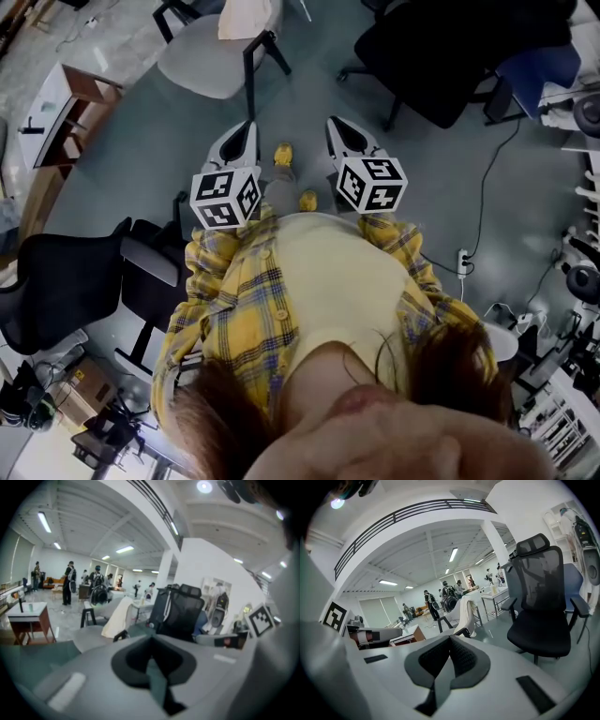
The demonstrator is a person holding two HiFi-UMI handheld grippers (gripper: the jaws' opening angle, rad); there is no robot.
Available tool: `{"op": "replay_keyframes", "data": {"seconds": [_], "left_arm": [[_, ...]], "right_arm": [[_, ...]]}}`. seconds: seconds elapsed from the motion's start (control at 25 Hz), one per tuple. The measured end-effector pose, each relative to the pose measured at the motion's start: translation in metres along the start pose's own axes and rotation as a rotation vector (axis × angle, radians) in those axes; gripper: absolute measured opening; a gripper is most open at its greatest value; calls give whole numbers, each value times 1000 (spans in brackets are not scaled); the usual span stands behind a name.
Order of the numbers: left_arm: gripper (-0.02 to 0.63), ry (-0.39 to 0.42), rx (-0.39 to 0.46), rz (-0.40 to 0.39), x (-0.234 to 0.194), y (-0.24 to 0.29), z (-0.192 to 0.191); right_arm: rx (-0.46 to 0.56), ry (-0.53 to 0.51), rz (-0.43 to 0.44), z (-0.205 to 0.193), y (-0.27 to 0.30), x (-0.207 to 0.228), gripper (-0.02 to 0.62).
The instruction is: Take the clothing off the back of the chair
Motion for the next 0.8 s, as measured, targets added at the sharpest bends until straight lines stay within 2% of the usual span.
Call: {"op": "replay_keyframes", "data": {"seconds": [0.36,0.64,0.8], "left_arm": [[5,8,19,-15,-19,42,17],[5,-22,28,-45,-56,86,37],[5,-11,22,-60,-80,113,50]], "right_arm": [[9,-12,-18,21,33,15,12],[-14,-22,-36,42,84,19,12],[-27,-32,-41,61,119,17,13]]}}
Point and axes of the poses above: the fingertips, and each gripper's own axes: y forward along the fingers, x to its right, z out of its top, the point moved 2 cm from there along -y, backward along the fingers, and after that the axes turned 7 degrees about y, right-handed, at the moved point
